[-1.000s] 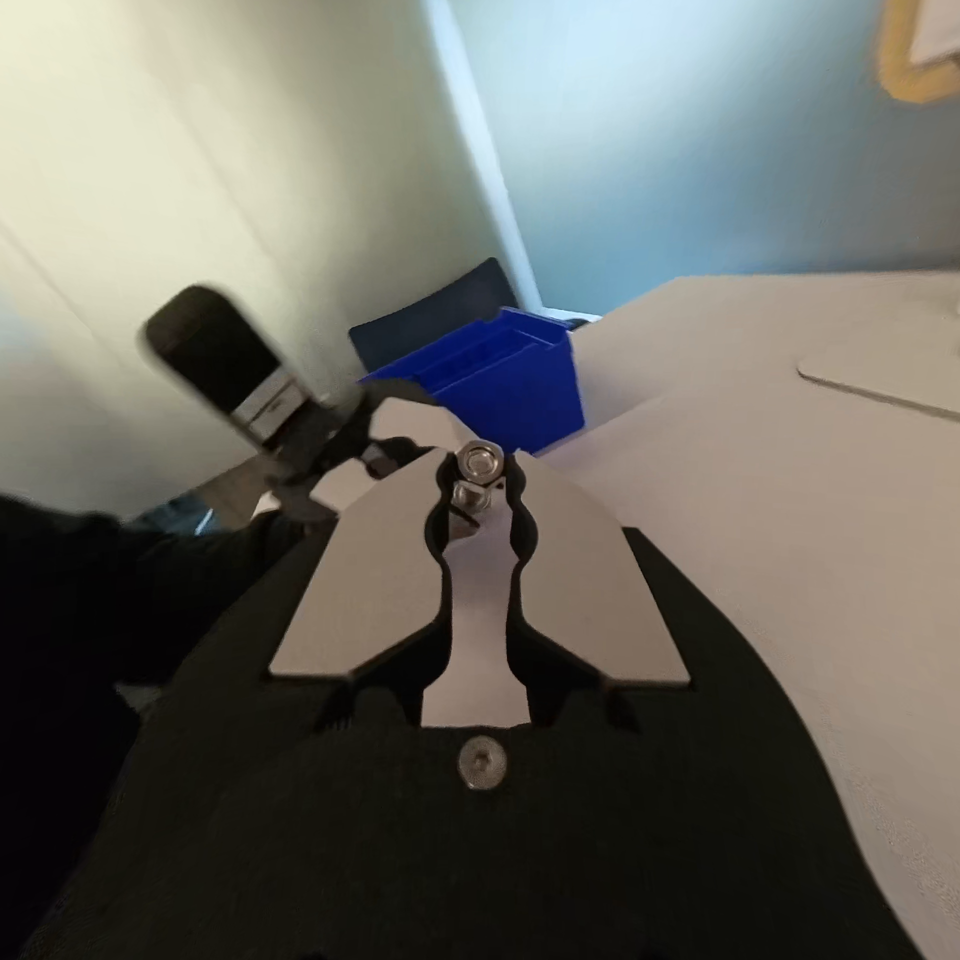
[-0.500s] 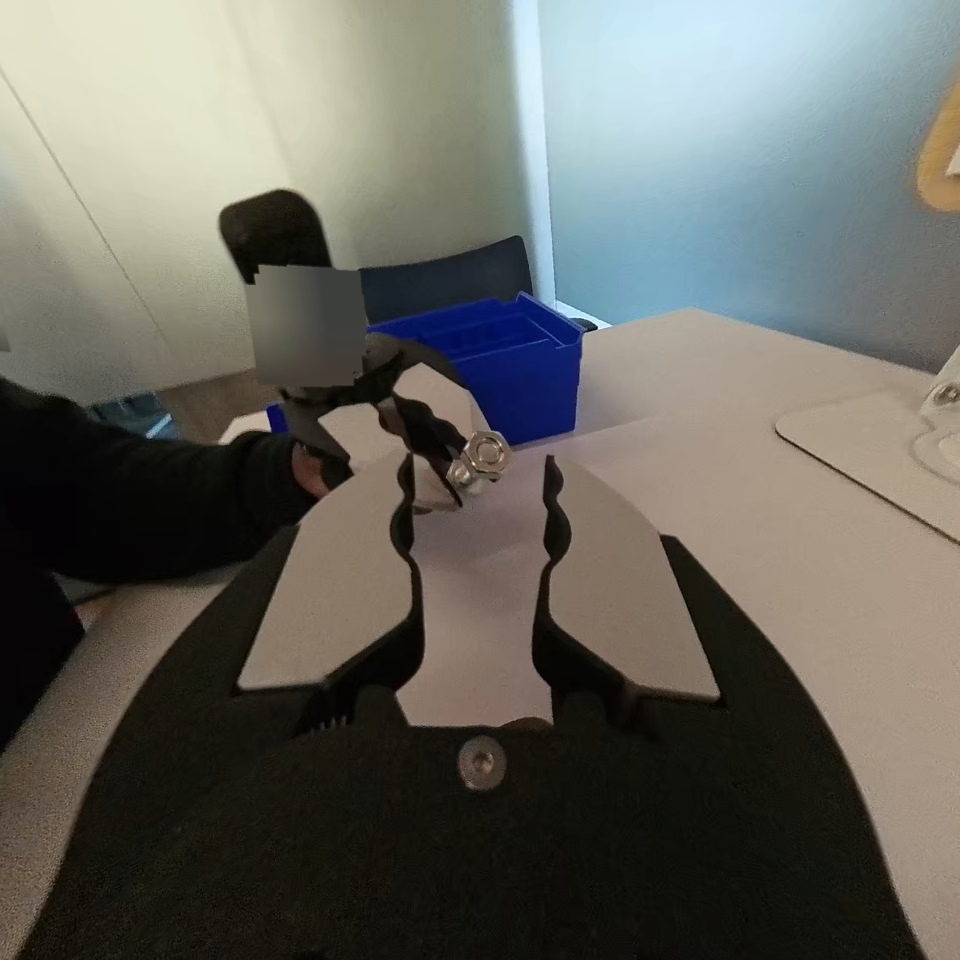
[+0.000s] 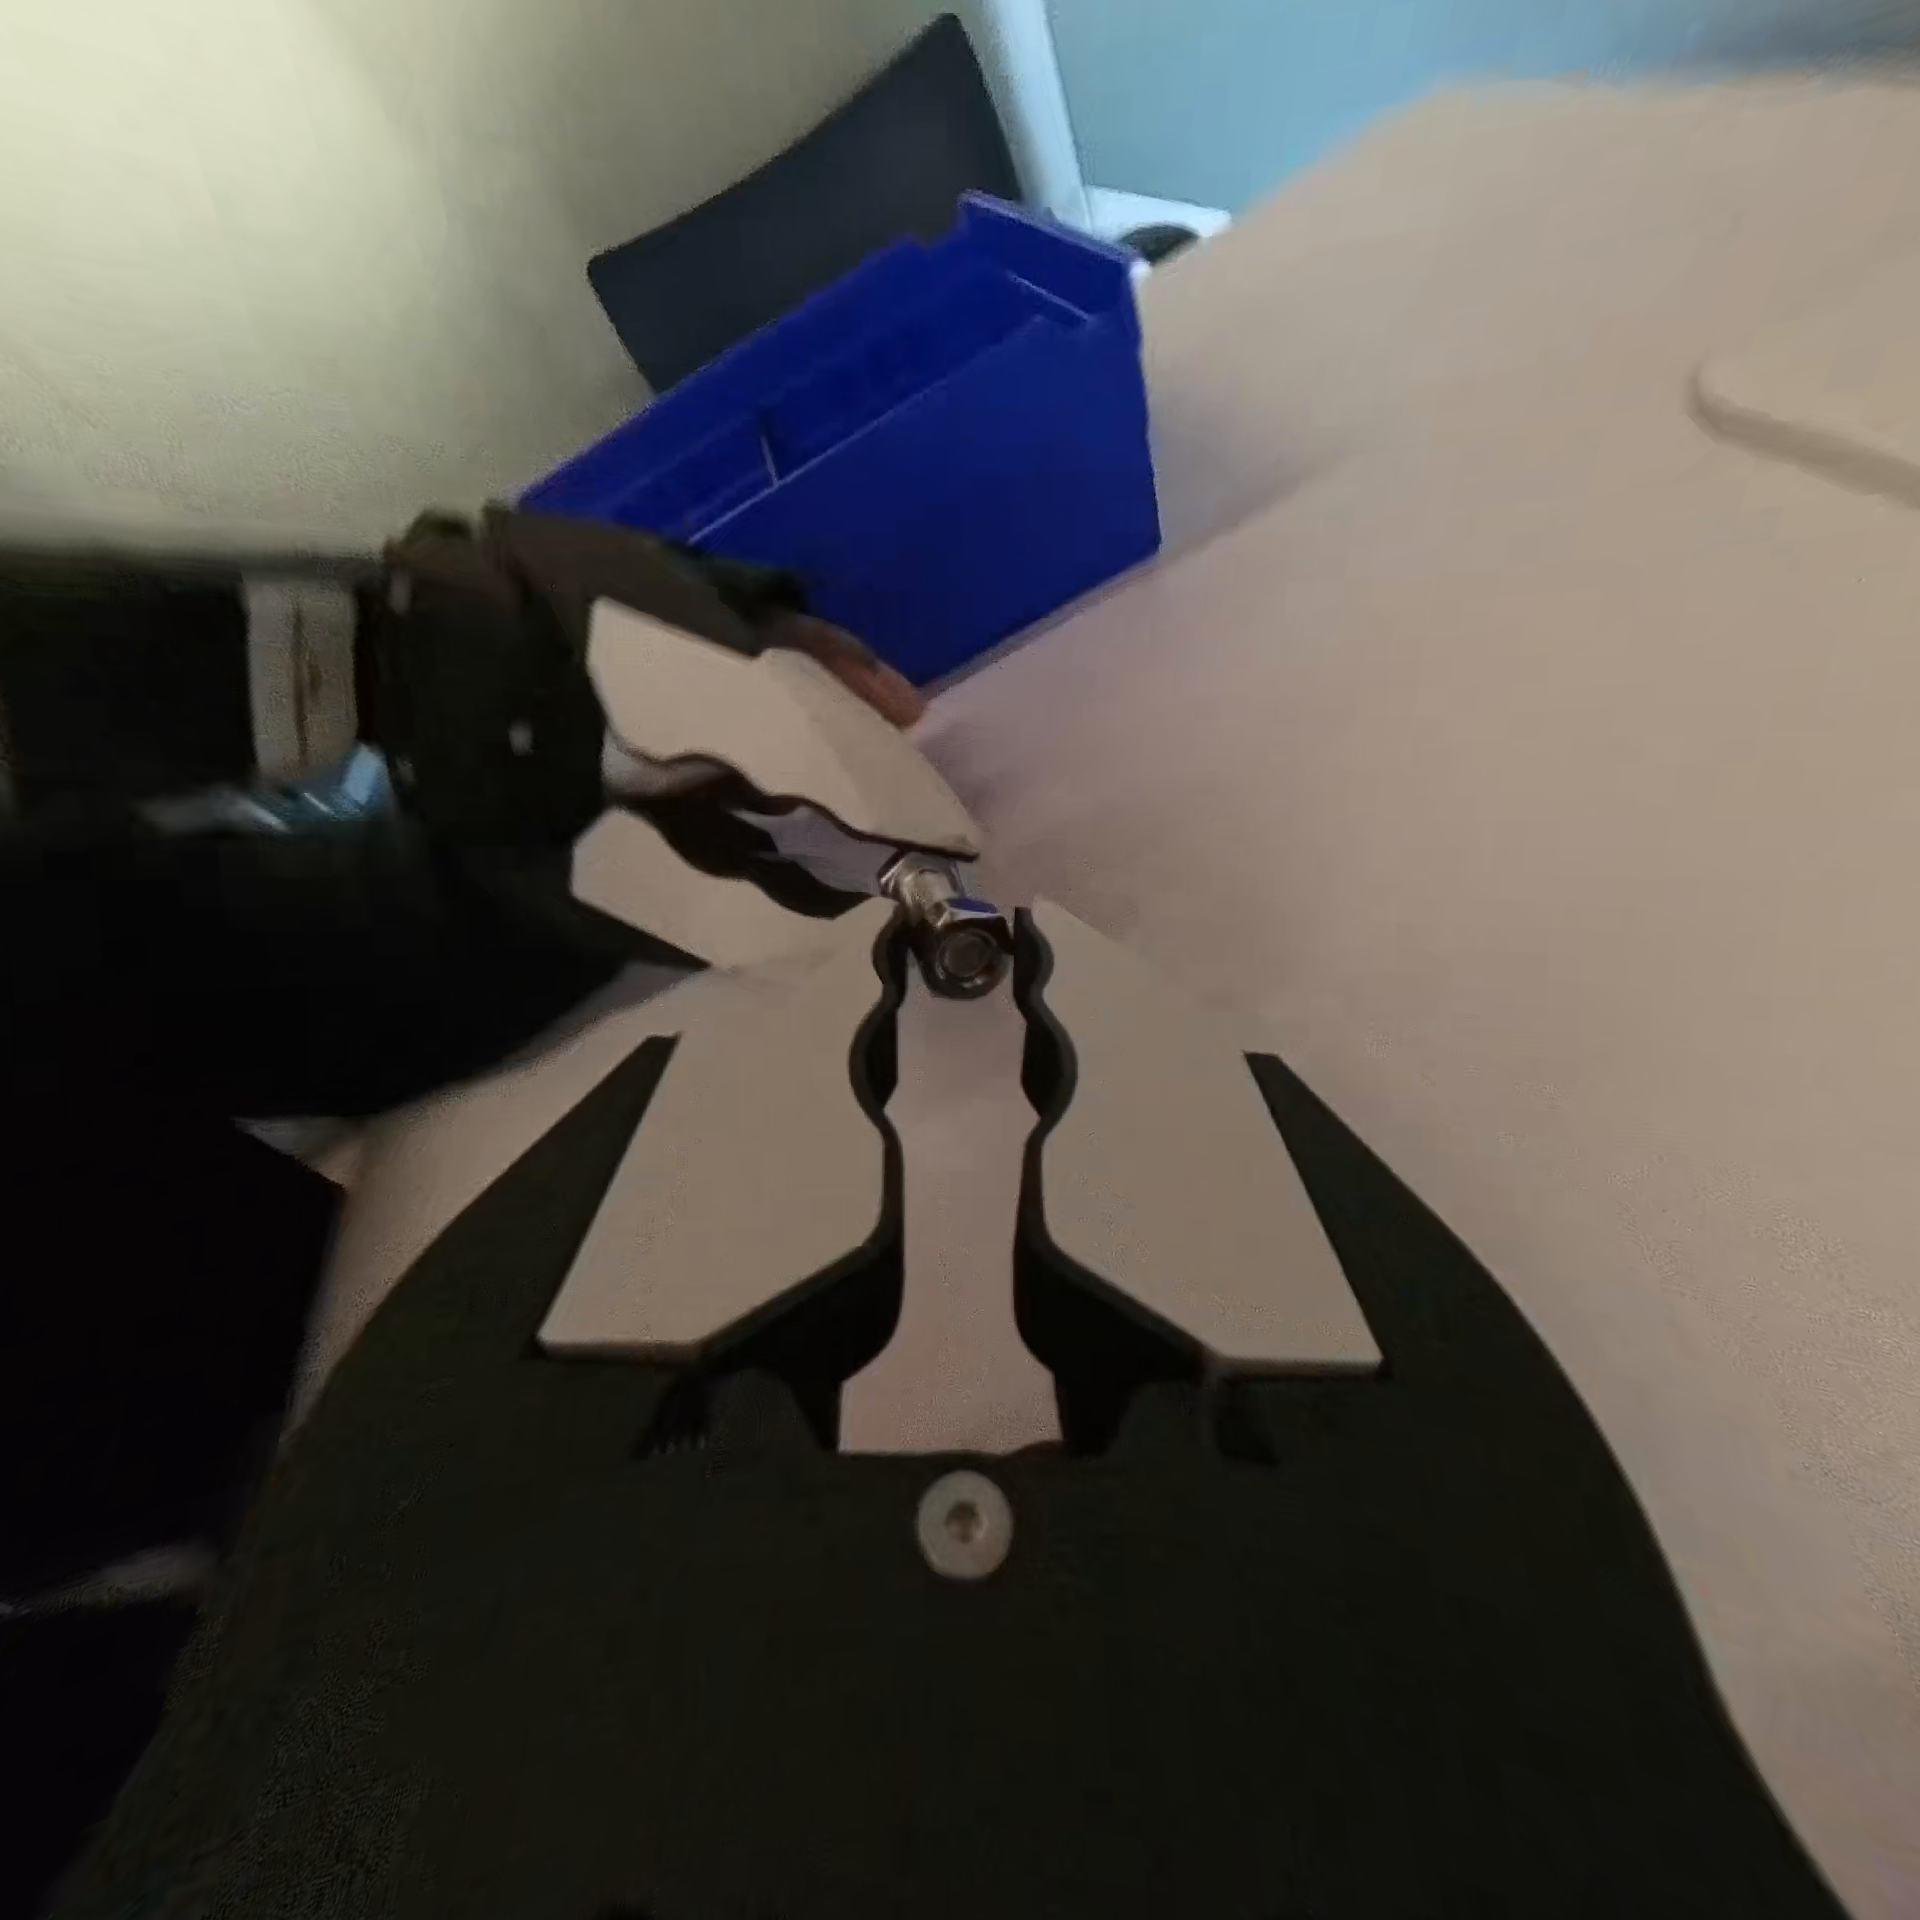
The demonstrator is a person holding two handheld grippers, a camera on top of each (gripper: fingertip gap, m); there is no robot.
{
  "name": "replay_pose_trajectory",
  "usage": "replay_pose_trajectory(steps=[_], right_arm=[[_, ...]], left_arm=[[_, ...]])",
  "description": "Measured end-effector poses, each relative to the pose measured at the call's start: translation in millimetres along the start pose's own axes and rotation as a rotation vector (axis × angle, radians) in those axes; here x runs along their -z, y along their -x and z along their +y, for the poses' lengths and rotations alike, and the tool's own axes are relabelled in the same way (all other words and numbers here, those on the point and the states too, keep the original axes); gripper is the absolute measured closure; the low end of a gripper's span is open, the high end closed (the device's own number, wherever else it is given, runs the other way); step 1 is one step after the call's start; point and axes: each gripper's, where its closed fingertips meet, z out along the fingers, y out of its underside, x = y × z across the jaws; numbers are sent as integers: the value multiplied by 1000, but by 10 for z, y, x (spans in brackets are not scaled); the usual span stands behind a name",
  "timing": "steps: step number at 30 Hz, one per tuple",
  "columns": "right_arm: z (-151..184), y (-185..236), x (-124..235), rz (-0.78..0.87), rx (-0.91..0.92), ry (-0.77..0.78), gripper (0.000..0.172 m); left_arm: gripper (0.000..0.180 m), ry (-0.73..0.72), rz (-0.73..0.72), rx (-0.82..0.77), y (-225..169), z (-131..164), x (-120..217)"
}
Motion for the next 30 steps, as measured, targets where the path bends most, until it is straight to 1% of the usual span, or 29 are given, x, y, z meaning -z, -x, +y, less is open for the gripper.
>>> replay_pose_trajectory(steps=[1,2,3,5,6,8,11,13,16,19,21,22,24,25,27,29,30], right_arm=[[21,-18,-4,-11,-73,-2,153],[27,-25,-4,-27,-105,-9,153],[9,-16,2,-48,-95,-25,150],[-52,35,37,-92,8,-61,130],[-69,55,67,-102,88,-75,126],[-47,59,127,-90,268,-75,123],[85,32,185,-59,517,-9,128],[140,16,204,-37,623,18,128],[161,68,200,-42,714,10,130],[213,123,157,-55,764,25,134],[255,95,95,-28,777,60,144],[272,58,64,0,779,84,153],[309,-14,17,35,729,139,154],[324,-46,-4,40,650,165,155],[347,-79,-38,5,374,189,154],[311,-67,-47,-71,82,150,154],[291,-57,-41,-104,15,125,154]], left_arm=[[163,26,-26,-56,1,18,-10],[163,40,-36,-81,-1,27,-20],[163,42,-27,-79,-15,28,-28],[163,26,6,-36,-42,23,-37],[163,7,40,18,-58,15,-38],[163,-36,118,142,-83,5,-26],[163,-90,205,254,-101,-24,21],[163,-109,248,295,-121,-53,41],[163,-127,294,311,-175,-93,51],[163,-115,314,299,-218,-87,41],[163,-99,315,267,-246,-72,24],[163,-90,312,242,-262,-69,16],[163,-44,258,157,-252,-9,-13],[163,-24,218,103,-234,13,-25],[163,13,134,-8,-184,46,-43],[163,43,64,-94,-135,68,-48],[163,40,49,-96,-114,54,-42]])
